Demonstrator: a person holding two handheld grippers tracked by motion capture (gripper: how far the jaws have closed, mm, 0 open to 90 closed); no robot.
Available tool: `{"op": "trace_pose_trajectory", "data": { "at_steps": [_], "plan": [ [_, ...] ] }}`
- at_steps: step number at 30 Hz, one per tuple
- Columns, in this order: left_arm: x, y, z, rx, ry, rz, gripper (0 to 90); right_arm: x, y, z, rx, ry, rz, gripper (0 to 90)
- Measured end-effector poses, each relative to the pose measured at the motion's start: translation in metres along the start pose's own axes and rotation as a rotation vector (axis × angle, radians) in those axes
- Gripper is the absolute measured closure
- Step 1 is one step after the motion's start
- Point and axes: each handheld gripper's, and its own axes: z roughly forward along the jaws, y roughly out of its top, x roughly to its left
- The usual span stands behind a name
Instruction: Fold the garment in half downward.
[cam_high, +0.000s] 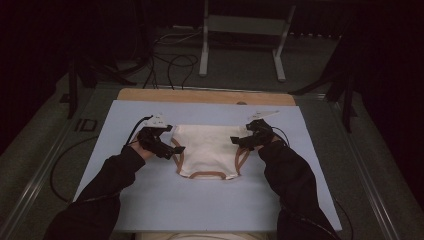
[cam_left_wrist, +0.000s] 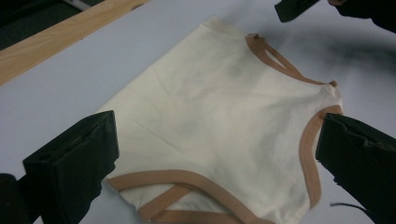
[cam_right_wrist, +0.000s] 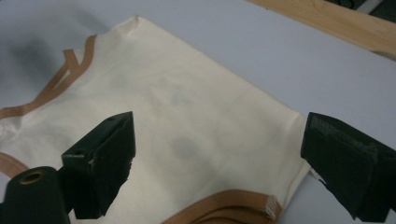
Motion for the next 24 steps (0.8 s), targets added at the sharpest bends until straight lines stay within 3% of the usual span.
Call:
{"op": "trace_pose_trajectory", "data": {
  "at_steps": [6,10,19,22,24],
  "plan": [
    [-0.008,-0.006,-0.004,0.025,-0.010,0.023,0.0,0.007,0.007,0.000,-0.004,0.010,-0.022,9.8],
    [-0.015,-0.013,-0.004,0.044,-0.001,0.067,0.0,0.013,0.012,0.004,-0.014,0.022,-0.028,9.8],
    [-0.032,-0.027,0.007,0.047,-0.041,0.137,0.0,0.024,0.017,0.019,-0.021,0.047,-0.040,9.8],
    [-0.036,-0.032,0.011,0.036,-0.027,0.181,0.0,0.027,0.021,0.025,-0.028,0.060,-0.045,9.8],
    [-0.037,-0.034,0.011,0.024,-0.031,0.178,0.2,0.029,0.023,0.030,-0.029,0.063,-0.043,9.8]
  ]
}}
